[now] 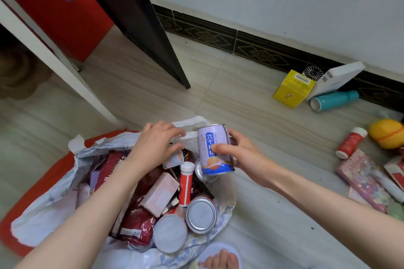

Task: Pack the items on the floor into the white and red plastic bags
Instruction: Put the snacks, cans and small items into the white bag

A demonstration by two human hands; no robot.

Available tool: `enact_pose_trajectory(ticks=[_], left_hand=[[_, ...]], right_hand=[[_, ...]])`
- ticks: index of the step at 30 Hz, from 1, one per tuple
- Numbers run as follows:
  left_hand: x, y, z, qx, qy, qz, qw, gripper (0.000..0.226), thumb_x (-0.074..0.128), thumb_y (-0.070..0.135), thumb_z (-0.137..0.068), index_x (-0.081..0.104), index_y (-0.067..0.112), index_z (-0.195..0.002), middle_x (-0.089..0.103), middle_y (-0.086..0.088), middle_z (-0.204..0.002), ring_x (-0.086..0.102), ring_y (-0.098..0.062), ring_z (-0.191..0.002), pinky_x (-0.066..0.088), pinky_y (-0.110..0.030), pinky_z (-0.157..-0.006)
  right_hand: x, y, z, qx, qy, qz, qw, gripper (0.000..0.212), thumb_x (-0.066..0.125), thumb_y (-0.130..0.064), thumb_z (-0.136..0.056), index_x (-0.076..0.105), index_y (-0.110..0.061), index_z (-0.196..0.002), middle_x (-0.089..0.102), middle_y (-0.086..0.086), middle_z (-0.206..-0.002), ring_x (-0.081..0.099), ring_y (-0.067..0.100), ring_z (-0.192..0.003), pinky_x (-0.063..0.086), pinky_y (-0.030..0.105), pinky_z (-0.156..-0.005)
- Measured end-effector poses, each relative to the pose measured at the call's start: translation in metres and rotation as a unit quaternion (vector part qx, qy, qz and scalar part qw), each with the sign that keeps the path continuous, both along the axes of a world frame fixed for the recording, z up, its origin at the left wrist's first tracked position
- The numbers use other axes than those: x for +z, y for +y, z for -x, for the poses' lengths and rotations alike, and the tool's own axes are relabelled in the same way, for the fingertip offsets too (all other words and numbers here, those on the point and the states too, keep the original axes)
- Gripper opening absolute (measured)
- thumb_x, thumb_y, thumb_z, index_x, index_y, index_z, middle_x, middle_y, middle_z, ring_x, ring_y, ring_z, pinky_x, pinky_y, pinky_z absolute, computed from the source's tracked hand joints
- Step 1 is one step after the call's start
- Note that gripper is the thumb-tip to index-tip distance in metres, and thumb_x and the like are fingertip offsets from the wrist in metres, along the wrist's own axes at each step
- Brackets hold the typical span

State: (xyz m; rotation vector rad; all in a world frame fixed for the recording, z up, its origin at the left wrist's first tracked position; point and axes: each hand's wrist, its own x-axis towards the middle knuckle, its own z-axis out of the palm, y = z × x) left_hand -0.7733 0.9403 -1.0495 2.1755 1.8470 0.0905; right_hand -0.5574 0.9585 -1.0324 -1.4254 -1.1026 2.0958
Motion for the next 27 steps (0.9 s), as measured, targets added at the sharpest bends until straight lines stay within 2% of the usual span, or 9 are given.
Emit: enact_pose_trajectory(ticks=[4, 8, 13, 15, 17, 18, 21, 23, 27], left_hand=[[0.002, 0.033, -0.006, -0.023, -0.015, 0.078, 0.997, 0.027, 0.062, 0.036, -0.084, 0.064, 0.020, -0.106, 0.065, 0.002, -0.104, 0.057, -0.020, -0.099, 0.040, -0.031, -0.078], [0.004, 0.057, -0.005, -0.023, -0.030, 0.080, 0.996, 0.018, 0.067, 0.031, -0.081, 0.071, 0.019, -0.094, 0.071, -0.003, -0.094, 0.062, -0.023, -0.091, 0.045, -0.032, -0.074], [0.003, 0.070, -0.008, 0.066, -0.159, 0.135, 0.976, 0.009, 0.071, 0.018, -0.077, 0.075, 0.013, -0.084, 0.073, -0.003, -0.082, 0.062, -0.009, -0.079, 0.042, -0.020, -0.069], [0.002, 0.075, -0.008, 0.083, -0.178, 0.149, 0.969, 0.007, 0.069, 0.014, -0.078, 0.074, 0.010, -0.081, 0.071, -0.002, -0.078, 0.056, -0.002, -0.070, 0.038, -0.011, -0.061], [0.003, 0.077, -0.007, 0.109, -0.201, 0.161, 0.960, 0.007, 0.069, 0.014, -0.080, 0.073, 0.010, -0.082, 0.068, 0.001, -0.079, 0.054, 0.000, -0.070, 0.037, -0.004, -0.058], [0.002, 0.077, -0.007, 0.115, -0.207, 0.164, 0.957, 0.008, 0.068, 0.014, -0.080, 0.073, 0.010, -0.085, 0.069, 0.001, -0.082, 0.056, -0.002, -0.076, 0.038, -0.005, -0.061], [0.000, 0.077, -0.010, 0.109, -0.193, 0.165, 0.961, 0.014, 0.063, 0.015, -0.084, 0.072, 0.009, -0.093, 0.071, -0.002, -0.094, 0.059, -0.008, -0.090, 0.039, -0.015, -0.073], [-0.001, 0.076, -0.011, 0.108, -0.190, 0.163, 0.962, 0.015, 0.062, 0.014, -0.085, 0.072, 0.009, -0.094, 0.071, -0.003, -0.096, 0.057, -0.008, -0.090, 0.037, -0.014, -0.071], [-0.004, 0.072, -0.012, 0.113, -0.198, 0.150, 0.962, 0.013, 0.062, 0.013, -0.085, 0.072, 0.007, -0.090, 0.071, -0.006, -0.095, 0.056, -0.007, -0.088, 0.034, -0.012, -0.068]], right_hand=[[0.000, 0.003, 0.005, -0.008, 0.000, -0.008, 1.000, 0.038, 0.067, -0.015, -0.076, 0.055, -0.018, -0.112, 0.066, 0.002, -0.095, 0.066, 0.011, -0.070, 0.054, 0.032, -0.069], [-0.002, 0.011, 0.012, -0.043, 0.004, 0.007, 0.999, 0.035, 0.061, -0.013, -0.083, 0.051, -0.014, -0.117, 0.065, 0.002, -0.096, 0.066, 0.012, -0.070, 0.055, 0.032, -0.069], [-0.007, 0.018, 0.032, -0.088, 0.020, 0.007, 0.996, 0.046, 0.062, 0.002, -0.077, 0.043, -0.015, -0.115, 0.061, 0.000, -0.090, 0.064, 0.017, -0.079, 0.054, 0.045, -0.081], [-0.012, 0.015, 0.040, -0.082, 0.012, -0.016, 0.996, 0.049, 0.065, 0.004, -0.073, 0.044, -0.015, -0.113, 0.062, 0.001, -0.093, 0.063, 0.018, -0.086, 0.054, 0.039, -0.086], [-0.018, 0.010, 0.045, -0.045, -0.047, -0.082, 0.995, 0.054, 0.071, -0.002, -0.069, 0.044, -0.015, -0.114, 0.060, -0.003, -0.093, 0.060, 0.013, -0.086, 0.053, 0.025, -0.079], [-0.022, 0.008, 0.046, -0.027, -0.089, -0.118, 0.989, 0.058, 0.074, -0.008, -0.067, 0.044, -0.017, -0.115, 0.060, -0.005, -0.095, 0.059, 0.013, -0.088, 0.051, 0.023, -0.077], [-0.025, 0.008, 0.049, -0.009, -0.196, -0.200, 0.960, 0.064, 0.078, -0.024, -0.064, 0.043, -0.020, -0.117, 0.057, -0.007, -0.102, 0.054, 0.013, -0.092, 0.041, 0.024, -0.075], [-0.025, 0.008, 0.047, 0.009, -0.227, -0.256, 0.940, 0.063, 0.077, -0.025, -0.066, 0.042, -0.018, -0.118, 0.055, -0.006, -0.107, 0.051, 0.013, -0.093, 0.035, 0.023, -0.073], [-0.032, 0.001, 0.040, 0.144, -0.291, -0.340, 0.882, 0.064, 0.071, -0.026, -0.073, 0.038, -0.016, -0.126, 0.049, 0.004, -0.124, 0.049, 0.022, -0.111, 0.037, 0.029, -0.080]])
